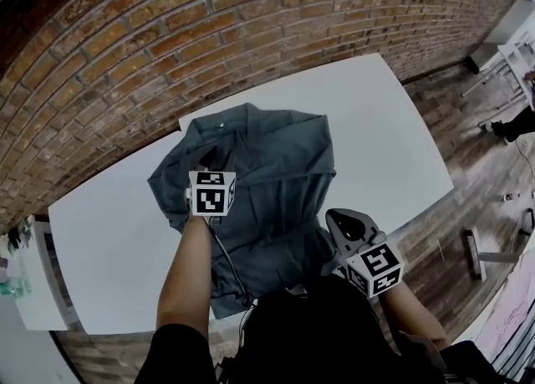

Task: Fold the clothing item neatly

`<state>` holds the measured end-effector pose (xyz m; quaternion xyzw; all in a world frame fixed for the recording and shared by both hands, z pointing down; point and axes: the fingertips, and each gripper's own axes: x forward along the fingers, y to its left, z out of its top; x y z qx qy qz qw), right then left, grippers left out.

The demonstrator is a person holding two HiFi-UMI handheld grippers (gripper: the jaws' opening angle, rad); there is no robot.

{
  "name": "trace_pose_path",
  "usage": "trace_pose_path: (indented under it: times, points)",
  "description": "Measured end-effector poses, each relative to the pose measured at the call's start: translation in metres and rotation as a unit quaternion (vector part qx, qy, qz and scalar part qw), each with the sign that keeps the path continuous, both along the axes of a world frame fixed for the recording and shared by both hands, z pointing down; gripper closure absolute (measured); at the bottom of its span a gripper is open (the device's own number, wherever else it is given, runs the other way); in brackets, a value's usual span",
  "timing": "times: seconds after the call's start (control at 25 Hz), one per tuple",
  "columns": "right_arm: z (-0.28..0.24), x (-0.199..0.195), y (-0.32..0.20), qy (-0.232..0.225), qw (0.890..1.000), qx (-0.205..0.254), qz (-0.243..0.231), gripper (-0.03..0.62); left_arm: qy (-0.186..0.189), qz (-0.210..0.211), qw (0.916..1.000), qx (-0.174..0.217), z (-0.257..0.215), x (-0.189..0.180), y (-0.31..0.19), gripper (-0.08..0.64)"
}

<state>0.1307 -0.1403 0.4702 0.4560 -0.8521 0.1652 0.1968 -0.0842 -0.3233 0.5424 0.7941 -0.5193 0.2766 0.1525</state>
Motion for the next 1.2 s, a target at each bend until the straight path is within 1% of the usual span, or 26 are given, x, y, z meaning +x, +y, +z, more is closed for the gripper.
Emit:
trace_pose_path:
  times: [0.12, 0.2, 0.32, 0.52, 0.6, 0.68, 0.76, 0.84, 0.92, 1.0, 1.08, 1.2]
  points:
    - [0.001, -0.021, -0.007, -0.014, 1.000, -0.005, -0.012, 0.591, 0.023, 0.012, 0.9995, 0.018, -0.013, -0.012, 0.022, 0.405]
    - [-0.003, -0.039, -0.014, -0.024, 1.000, -0.002, -0.018, 0.591, 0.026, 0.027, 0.9990, 0.022, -0.019, -0.025, 0.037, 0.405]
    - [-0.009, -0.068, -0.026, -0.021, 0.999, 0.002, -0.031, 0.591, 0.032, 0.045, 0.9983, 0.020, -0.023, -0.050, 0.056, 0.413]
    - [-0.015, -0.113, -0.047, -0.027, 0.998, 0.008, -0.055, 0.591, 0.027, 0.083, 0.9959, 0.022, -0.024, -0.083, 0.079, 0.417]
    - [-0.020, -0.129, -0.054, -0.033, 0.997, 0.012, -0.070, 0.591, 0.032, 0.093, 0.9948, 0.024, -0.027, -0.092, 0.082, 0.437]
    - [-0.022, -0.140, -0.061, -0.030, 0.995, 0.014, -0.094, 0.591, 0.039, 0.100, 0.9939, 0.025, -0.031, -0.096, 0.082, 0.439]
    - [-0.020, -0.144, -0.073, -0.018, 0.993, 0.013, -0.114, 0.591, 0.040, 0.104, 0.9935, 0.025, -0.034, -0.098, 0.076, 0.439]
    - [-0.014, -0.140, -0.092, -0.010, 0.993, 0.006, -0.119, 0.586, 0.027, 0.111, 0.9932, 0.023, -0.035, -0.099, 0.069, 0.439]
    - [-0.010, -0.130, -0.115, -0.015, 0.993, -0.009, -0.118, 0.552, 0.024, 0.114, 0.9932, 0.012, -0.034, -0.102, 0.058, 0.439]
    - [-0.005, -0.119, -0.139, -0.022, 0.992, -0.020, -0.122, 0.506, 0.037, 0.103, 0.9940, 0.000, -0.034, -0.106, 0.041, 0.439]
    - [0.001, -0.109, -0.163, -0.024, 0.990, -0.031, -0.135, 0.502, 0.050, 0.098, 0.9939, -0.008, -0.034, -0.110, 0.022, 0.439]
    - [0.008, -0.100, -0.203, -0.015, 0.984, -0.040, -0.172, 0.509, 0.062, 0.112, 0.9917, -0.012, -0.033, -0.113, -0.011, 0.439]
